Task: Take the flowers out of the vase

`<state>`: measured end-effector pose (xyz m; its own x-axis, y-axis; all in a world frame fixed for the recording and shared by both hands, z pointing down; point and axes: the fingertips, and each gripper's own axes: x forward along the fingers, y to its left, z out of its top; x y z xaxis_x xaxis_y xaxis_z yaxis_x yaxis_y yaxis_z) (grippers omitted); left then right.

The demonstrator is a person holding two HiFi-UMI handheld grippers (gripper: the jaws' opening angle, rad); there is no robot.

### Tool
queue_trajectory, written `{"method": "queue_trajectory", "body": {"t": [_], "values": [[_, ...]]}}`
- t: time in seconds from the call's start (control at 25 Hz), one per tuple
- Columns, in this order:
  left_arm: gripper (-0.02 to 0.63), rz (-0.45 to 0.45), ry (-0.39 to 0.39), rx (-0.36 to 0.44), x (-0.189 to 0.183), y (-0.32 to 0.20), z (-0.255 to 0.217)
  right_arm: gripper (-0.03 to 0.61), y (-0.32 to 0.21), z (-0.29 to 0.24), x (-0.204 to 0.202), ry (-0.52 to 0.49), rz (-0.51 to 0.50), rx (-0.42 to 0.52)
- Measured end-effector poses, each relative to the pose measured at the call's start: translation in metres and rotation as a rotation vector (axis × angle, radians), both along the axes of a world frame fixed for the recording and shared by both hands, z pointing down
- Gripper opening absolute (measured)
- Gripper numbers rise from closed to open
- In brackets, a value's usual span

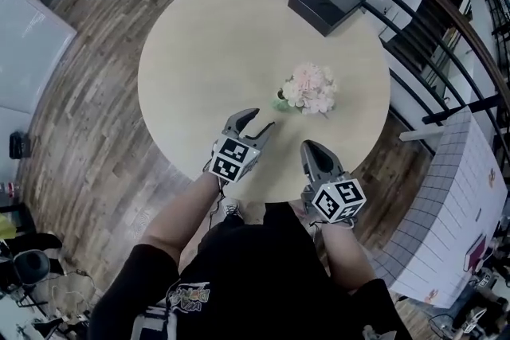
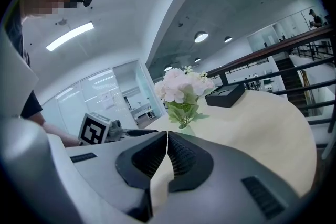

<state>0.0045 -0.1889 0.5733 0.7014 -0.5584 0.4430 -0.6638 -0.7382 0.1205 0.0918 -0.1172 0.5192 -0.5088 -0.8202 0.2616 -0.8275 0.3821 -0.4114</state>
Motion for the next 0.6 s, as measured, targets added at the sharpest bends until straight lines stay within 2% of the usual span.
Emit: {"method": "queue_trajectory", "body": {"t": [0.28, 0.44, 0.6], "values": [[0.249, 0.026, -0.088, 0.026, 0.025, -0.035, 0.034, 0.025, -0.011, 0.014, 0.012, 0.009, -0.032, -0.022], [0.258, 0.037, -0.091, 0.043, 0.032, -0.049, 0.043, 0.028, -0.022, 0.020, 0.012, 0.016, -0.039, -0.016], [0.259, 0.048, -0.088, 0.050, 0.042, -0.057, 0.046, 0.096, -0.039, 0.029, 0.009, 0.016, -0.065, -0.015]]}}
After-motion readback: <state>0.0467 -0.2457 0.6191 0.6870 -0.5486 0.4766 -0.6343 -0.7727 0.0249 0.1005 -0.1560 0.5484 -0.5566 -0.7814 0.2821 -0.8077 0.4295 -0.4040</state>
